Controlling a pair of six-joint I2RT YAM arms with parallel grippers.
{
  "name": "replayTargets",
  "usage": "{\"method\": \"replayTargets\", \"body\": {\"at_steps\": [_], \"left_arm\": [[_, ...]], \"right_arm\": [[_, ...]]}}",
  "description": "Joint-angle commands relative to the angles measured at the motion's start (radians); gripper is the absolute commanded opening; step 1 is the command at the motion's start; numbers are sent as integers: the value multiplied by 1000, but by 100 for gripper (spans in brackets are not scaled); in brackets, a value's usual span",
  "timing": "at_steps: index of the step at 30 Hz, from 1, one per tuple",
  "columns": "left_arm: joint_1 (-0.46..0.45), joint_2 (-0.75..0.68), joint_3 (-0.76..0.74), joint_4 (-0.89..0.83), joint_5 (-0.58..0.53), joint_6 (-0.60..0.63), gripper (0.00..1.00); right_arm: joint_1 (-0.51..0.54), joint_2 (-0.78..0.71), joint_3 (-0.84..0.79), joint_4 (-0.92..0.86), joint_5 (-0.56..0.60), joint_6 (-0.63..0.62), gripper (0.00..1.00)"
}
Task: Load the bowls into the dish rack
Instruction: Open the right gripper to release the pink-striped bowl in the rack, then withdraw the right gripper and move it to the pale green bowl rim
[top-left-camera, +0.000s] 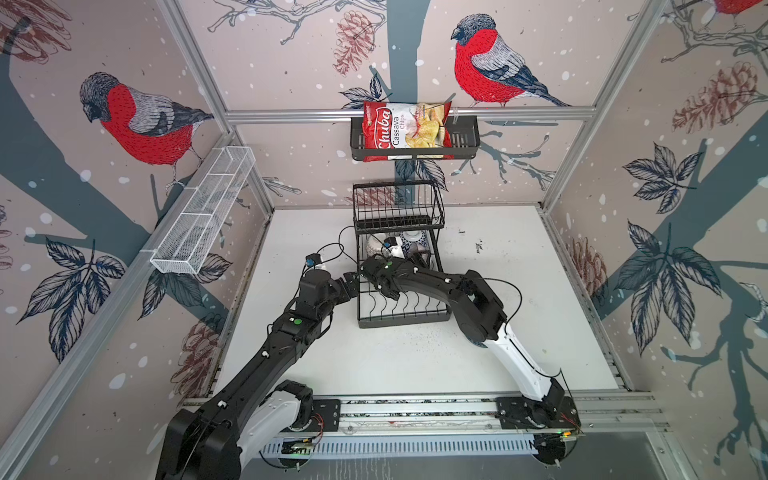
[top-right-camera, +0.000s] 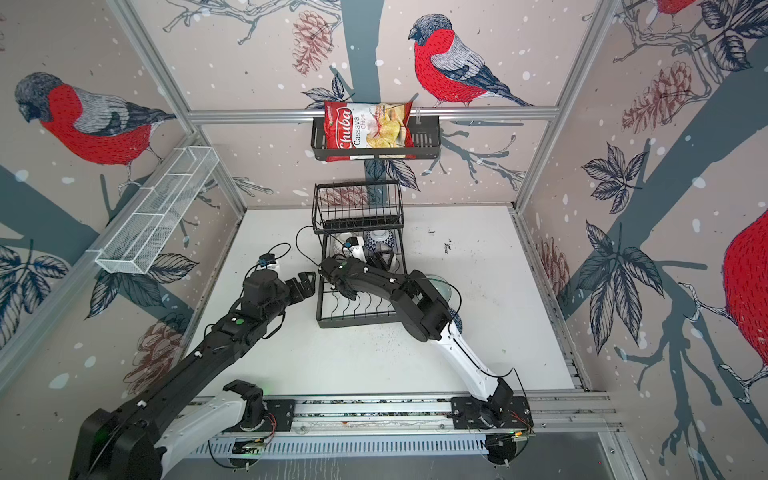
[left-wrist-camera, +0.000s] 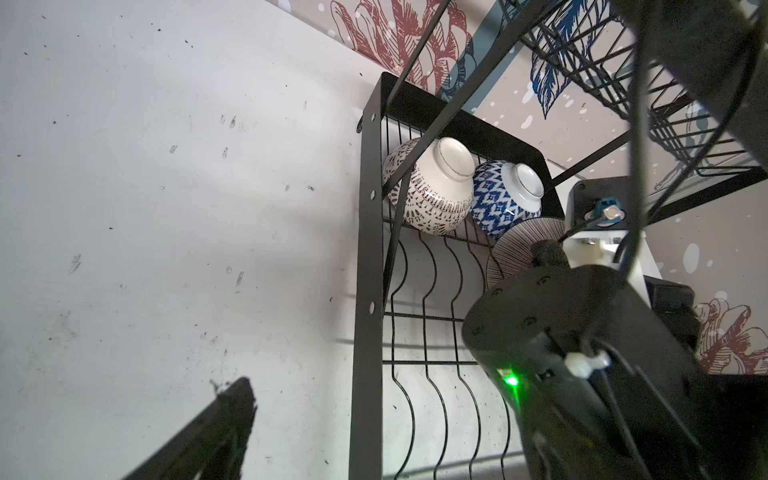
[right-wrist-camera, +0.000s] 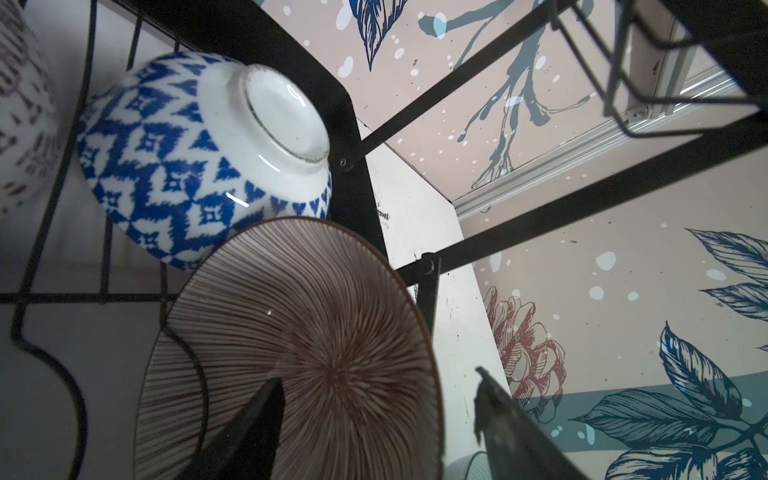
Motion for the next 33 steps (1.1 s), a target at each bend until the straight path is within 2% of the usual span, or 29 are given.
{"method": "replayTargets", "body": {"at_steps": [1, 11, 33], "left_arm": [[1, 0, 7, 40, 8, 8, 96], [2, 2, 15, 25, 6, 14, 96], [1, 64, 30, -35, 18, 19, 96]], "right_arm": [[-1, -25, -11, 17, -21, 4, 80], [1, -120, -102, 139, -131, -52, 90], [41, -343, -383, 421, -364, -141, 98]]}}
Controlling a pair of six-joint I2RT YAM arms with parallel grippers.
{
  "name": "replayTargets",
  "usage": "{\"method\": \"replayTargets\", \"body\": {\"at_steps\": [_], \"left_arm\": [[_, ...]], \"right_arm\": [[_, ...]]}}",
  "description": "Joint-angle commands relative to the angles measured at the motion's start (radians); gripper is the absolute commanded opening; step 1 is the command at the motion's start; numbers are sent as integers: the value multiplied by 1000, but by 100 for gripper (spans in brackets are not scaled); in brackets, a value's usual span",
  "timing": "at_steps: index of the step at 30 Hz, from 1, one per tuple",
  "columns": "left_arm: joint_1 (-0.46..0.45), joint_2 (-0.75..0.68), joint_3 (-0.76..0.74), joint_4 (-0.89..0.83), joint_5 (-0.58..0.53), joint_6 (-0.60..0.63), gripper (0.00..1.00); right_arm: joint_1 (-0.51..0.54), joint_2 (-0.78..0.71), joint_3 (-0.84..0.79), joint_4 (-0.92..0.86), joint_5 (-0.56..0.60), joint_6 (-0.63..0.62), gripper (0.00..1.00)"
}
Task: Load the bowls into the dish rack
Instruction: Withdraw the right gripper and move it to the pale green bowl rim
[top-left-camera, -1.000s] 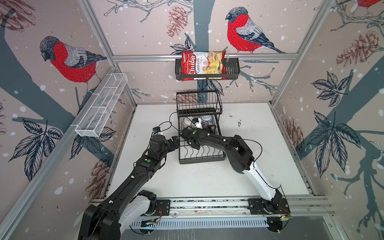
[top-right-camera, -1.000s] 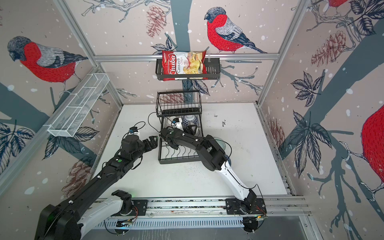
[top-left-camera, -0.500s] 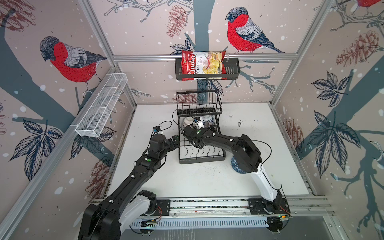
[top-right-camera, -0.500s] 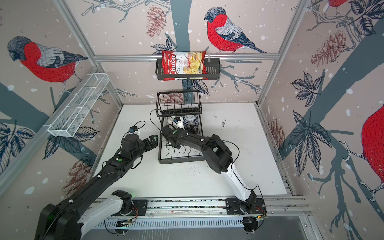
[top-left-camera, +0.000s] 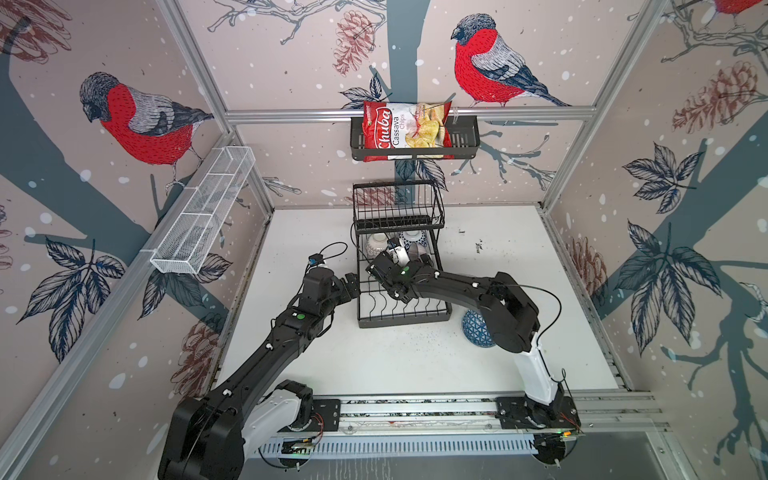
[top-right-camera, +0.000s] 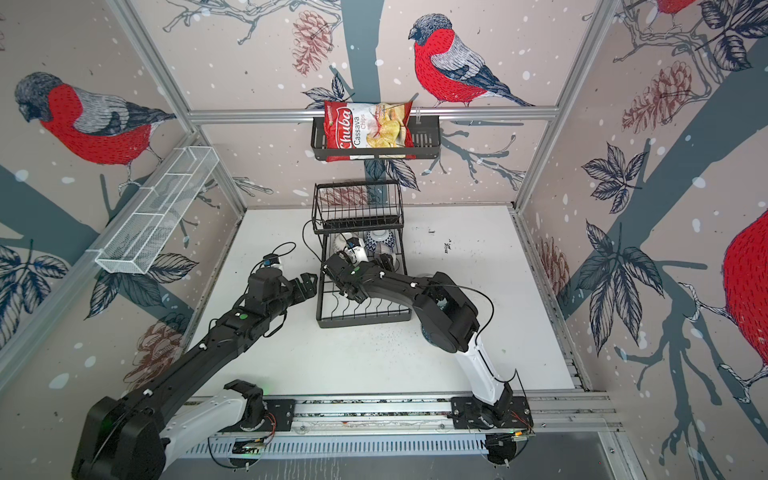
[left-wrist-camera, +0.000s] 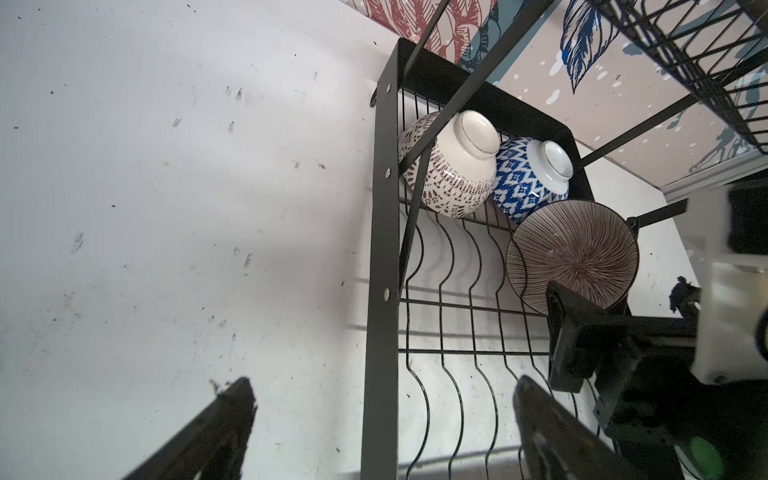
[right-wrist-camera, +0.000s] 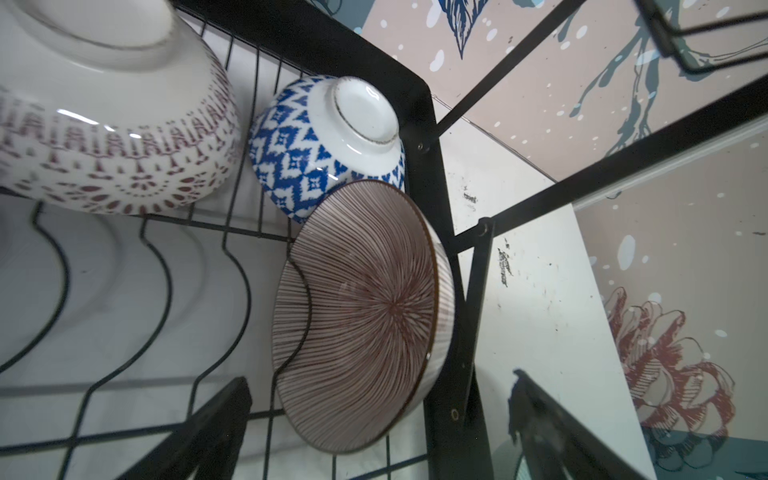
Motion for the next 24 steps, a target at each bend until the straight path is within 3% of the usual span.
{"method": "replayTargets", "body": {"at_steps": [1, 13, 17, 24], "left_arm": [[1, 8, 10, -5, 17, 17, 96], [1, 68, 25, -93, 147, 35, 95], [-3, 80, 19, -130, 172, 35, 94], [-87, 81, 14, -196, 146, 18, 95]], "right_arm": [[8, -38, -31, 68, -45, -15, 98], [11, -291, -290, 224, -225, -1, 96], [2, -361, -342, 200, -212, 42, 95], [-64, -489, -428, 172, -321, 72, 95]]}}
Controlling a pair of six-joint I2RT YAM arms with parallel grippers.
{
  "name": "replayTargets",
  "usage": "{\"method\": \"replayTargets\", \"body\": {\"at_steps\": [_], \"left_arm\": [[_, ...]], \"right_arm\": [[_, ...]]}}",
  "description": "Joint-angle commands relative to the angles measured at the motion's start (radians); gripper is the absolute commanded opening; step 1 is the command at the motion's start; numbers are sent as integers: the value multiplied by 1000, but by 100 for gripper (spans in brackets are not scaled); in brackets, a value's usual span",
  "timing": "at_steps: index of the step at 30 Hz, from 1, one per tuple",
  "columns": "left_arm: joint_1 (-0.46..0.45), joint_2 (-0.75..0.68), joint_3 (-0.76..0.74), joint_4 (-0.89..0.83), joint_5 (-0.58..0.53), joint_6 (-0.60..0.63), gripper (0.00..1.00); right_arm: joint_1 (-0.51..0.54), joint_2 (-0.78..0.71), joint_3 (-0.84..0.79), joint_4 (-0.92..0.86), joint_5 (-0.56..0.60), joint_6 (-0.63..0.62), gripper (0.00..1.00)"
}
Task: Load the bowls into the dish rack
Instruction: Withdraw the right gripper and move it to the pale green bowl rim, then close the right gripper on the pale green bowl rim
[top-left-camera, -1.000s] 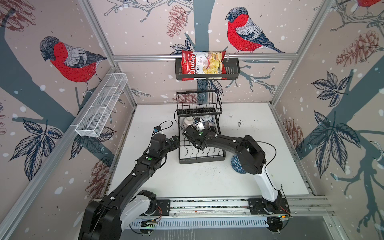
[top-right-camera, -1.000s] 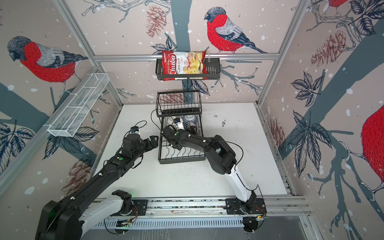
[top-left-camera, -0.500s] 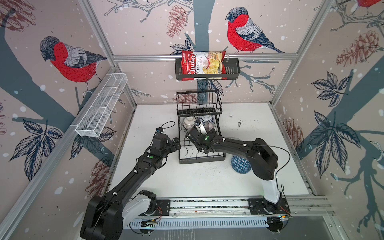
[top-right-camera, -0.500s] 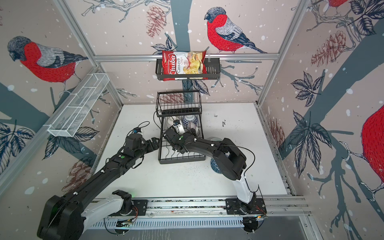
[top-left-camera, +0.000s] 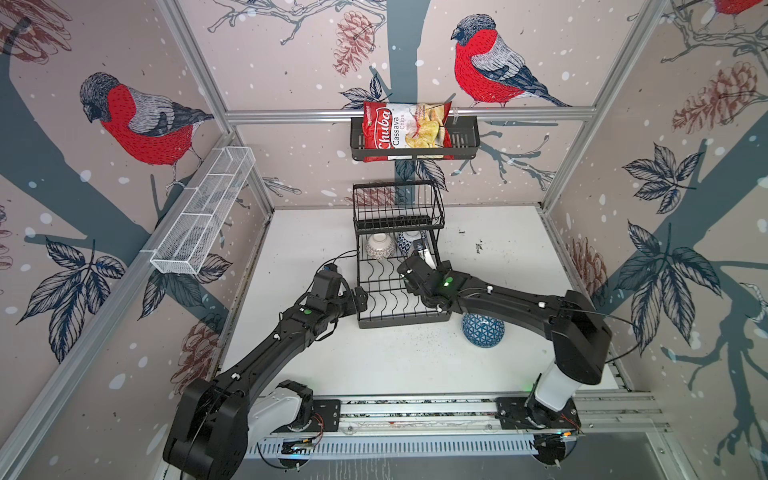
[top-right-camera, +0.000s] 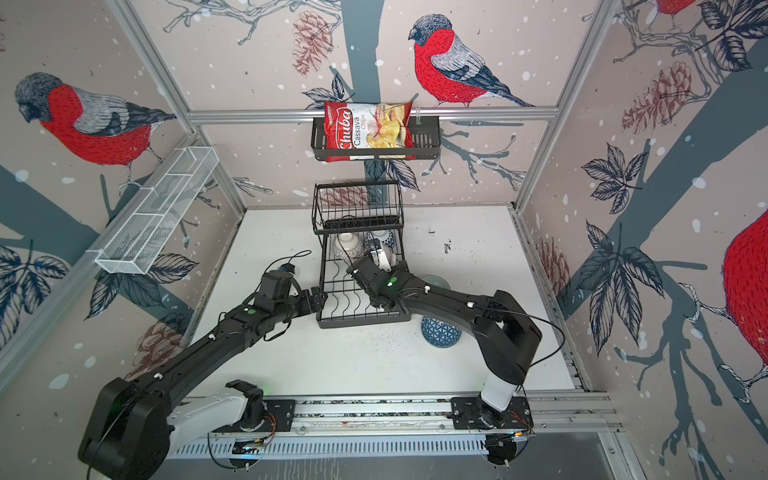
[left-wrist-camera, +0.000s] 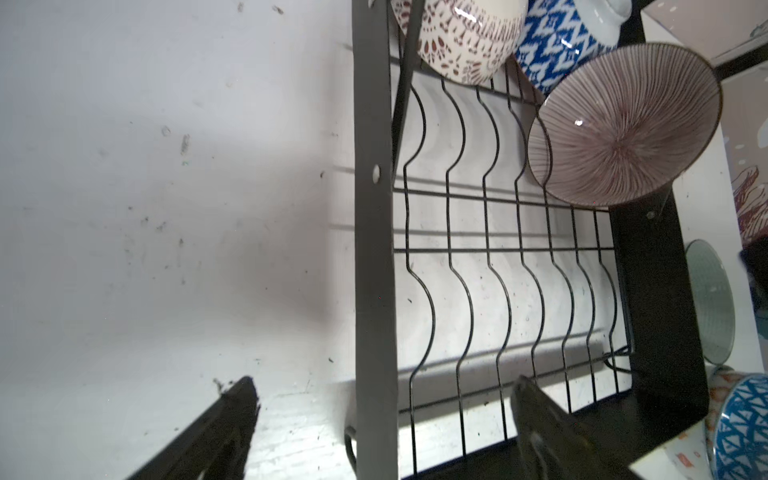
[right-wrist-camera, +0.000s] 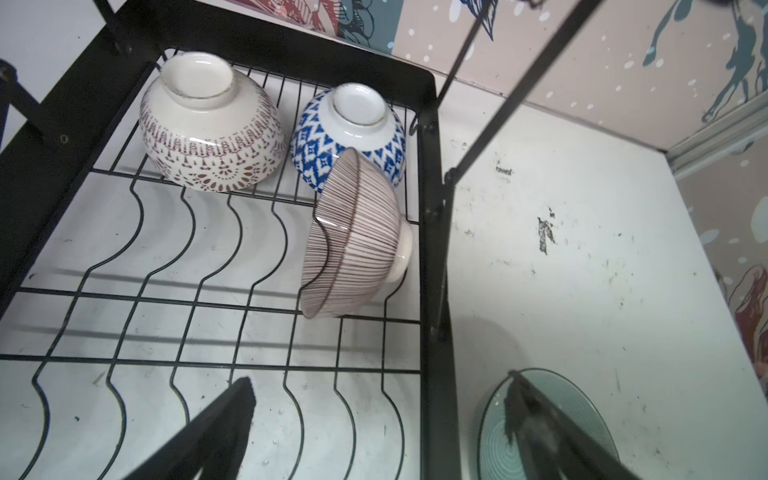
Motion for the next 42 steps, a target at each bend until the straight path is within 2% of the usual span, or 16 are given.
{"method": "replayTargets", "body": {"at_steps": [1, 11, 19, 25, 33, 39, 42], "left_arm": [[-47, 1, -3, -36, -9, -12, 95], [-90, -25, -30, 27, 9, -52, 95], [-89, 10, -38, 75, 16, -40, 95], [-90, 56, -37, 97, 16, -29, 95], [-92, 100, -25, 127, 28, -25, 95], [-96, 118, -12, 143, 59, -29, 95], [-100, 120, -8, 149, 70, -32, 95]], "right_arm": [[-41, -57, -37, -5, -85, 37, 95], [-271, -224, -165, -23, -255, 95, 92], [-480, -283, -280, -18, -462, 111, 80], [-547, -293, -351, 7, -533, 112, 78], [-603, -292, -405, 23, -550, 122, 75], [-620, -278, -433, 41, -556, 129, 70], [-630, -263, -442, 49, -555, 136, 64]]}}
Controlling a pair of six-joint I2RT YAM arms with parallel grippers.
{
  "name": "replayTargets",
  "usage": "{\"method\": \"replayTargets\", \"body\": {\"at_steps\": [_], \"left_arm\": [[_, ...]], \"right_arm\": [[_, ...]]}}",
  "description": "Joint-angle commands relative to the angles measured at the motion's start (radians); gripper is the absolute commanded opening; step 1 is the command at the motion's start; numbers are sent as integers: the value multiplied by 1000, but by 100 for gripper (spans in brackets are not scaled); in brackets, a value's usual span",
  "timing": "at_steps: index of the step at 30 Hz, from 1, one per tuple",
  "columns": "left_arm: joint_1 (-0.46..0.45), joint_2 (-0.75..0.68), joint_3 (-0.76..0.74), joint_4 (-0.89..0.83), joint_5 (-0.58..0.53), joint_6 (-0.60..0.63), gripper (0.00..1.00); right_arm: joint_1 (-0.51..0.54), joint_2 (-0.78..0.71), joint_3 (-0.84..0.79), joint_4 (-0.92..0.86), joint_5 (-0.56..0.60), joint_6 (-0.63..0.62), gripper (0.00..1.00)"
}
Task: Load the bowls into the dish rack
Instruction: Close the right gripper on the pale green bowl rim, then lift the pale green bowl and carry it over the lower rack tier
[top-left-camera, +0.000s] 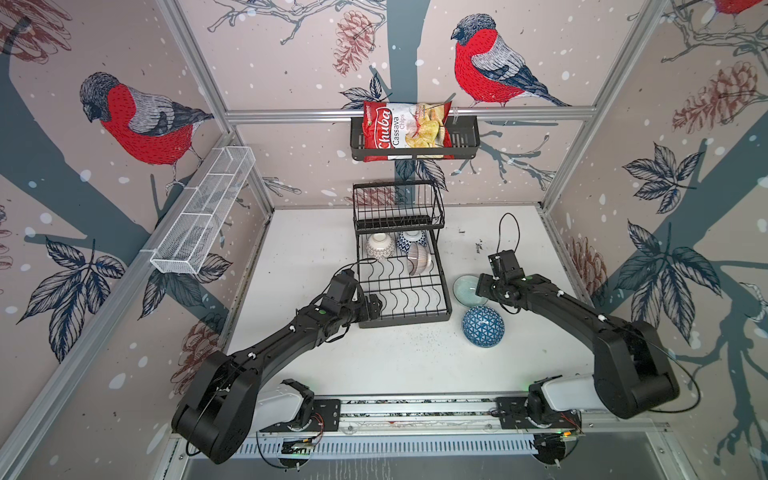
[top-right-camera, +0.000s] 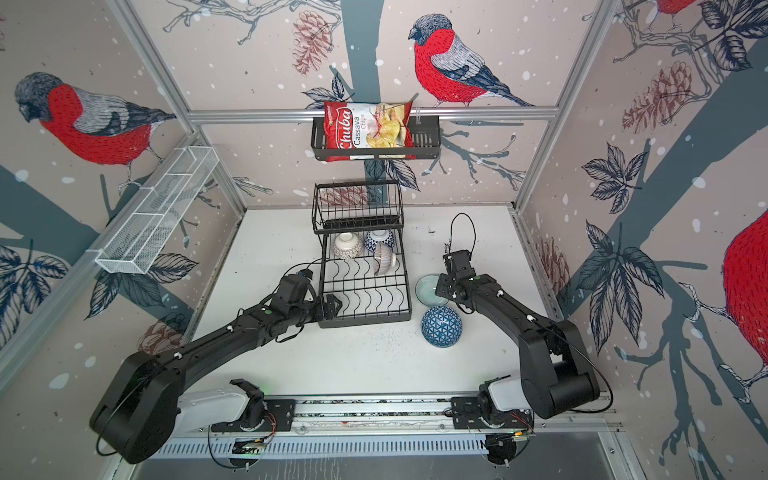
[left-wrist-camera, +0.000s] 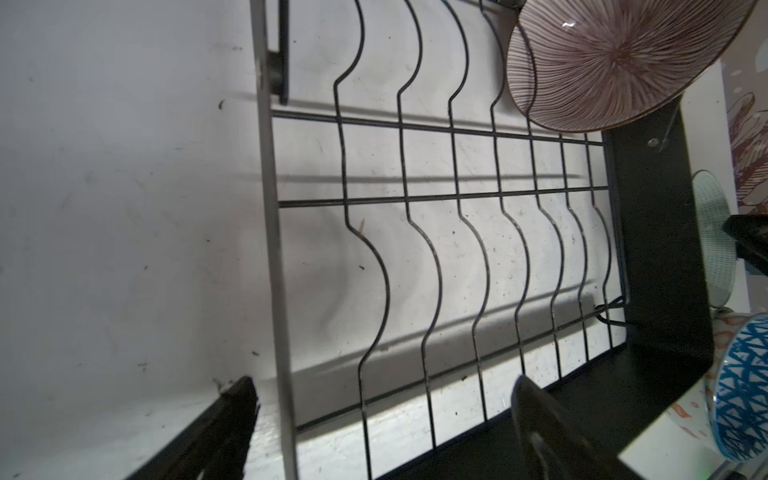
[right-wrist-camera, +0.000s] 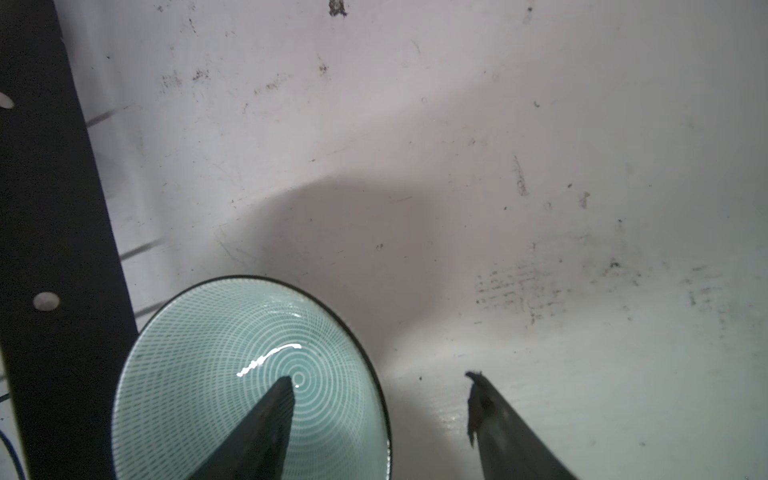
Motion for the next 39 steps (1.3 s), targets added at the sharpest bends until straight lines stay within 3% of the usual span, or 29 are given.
{"method": "replayTargets", "body": {"at_steps": [1, 5, 12, 24, 30, 39], "left_arm": [[-5, 3, 9, 37, 21, -1, 95], [-9, 0, 10, 60, 34, -8, 95], [-14, 9, 12, 100, 62, -18, 95], [-34, 41, 26, 142, 87, -21, 95], [-41, 62, 34, 145, 86, -17, 95], [-47, 72, 34, 155, 84, -16, 95]], "right_arm": [[-8, 14, -8, 29, -10, 22, 62], [-11, 34, -9, 43, -24, 22, 55], [-12, 52, 4, 41, -10, 25, 33], [-12, 70, 22, 31, 25, 25, 10], [-13, 79, 42, 19, 48, 21, 0], [1, 49, 93, -35, 151, 6, 0]]}}
